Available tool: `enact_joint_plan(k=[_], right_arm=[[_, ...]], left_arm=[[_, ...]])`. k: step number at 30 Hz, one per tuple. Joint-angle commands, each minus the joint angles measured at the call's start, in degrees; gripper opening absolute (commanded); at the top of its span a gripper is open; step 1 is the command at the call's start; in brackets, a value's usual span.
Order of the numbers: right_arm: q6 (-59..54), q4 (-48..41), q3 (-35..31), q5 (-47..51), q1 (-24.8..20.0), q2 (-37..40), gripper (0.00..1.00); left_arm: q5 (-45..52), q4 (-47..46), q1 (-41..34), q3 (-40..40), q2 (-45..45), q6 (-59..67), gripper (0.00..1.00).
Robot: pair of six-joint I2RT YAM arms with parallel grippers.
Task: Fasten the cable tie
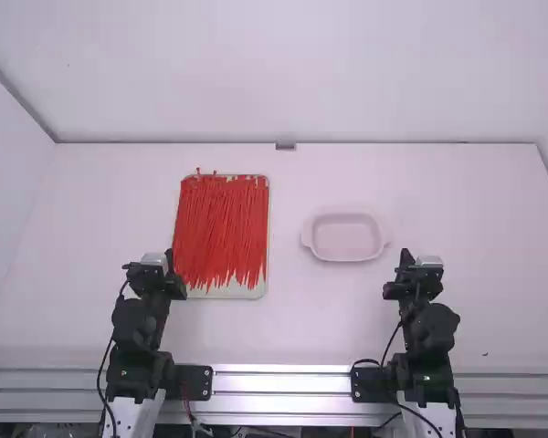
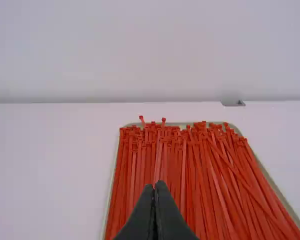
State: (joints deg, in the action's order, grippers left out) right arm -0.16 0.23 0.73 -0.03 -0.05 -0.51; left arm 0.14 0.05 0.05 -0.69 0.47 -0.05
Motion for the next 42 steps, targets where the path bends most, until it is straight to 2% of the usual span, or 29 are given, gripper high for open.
enact_joint_plan(k=[1,11,22,32,37,42], right_arm=[[0.09,0.02,0.00,-0.07,0.00,0.00,0.00],[1.07,-0.15,2.29,-1.17,0.05,-2.42,0.05],[1.68,-5.62,10.74,-3.29,1.63,-12.57,0.17],[7.37,-14.09,21.78,0.84,8.51,-27.12,0.35],[11.24,-16.72,28.46,7.28,12.84,-35.43,0.45],[10.53,-20.85,34.10,7.47,16.09,-42.41,0.54]], left_arm=[[0.00,0.00,0.00,0.02,0.00,-0.02,0.00],[1.00,-0.12,-0.17,-2.26,2.22,-0.76,0.05],[4.79,-4.54,-1.04,-10.25,11.28,-1.58,0.17],[6.22,-11.79,-2.40,-21.00,22.76,-3.88,0.35],[9.26,-16.11,-3.10,-27.45,30.38,-5.24,0.45],[13.56,-19.03,-3.72,-32.88,36.82,-9.79,0.54]])
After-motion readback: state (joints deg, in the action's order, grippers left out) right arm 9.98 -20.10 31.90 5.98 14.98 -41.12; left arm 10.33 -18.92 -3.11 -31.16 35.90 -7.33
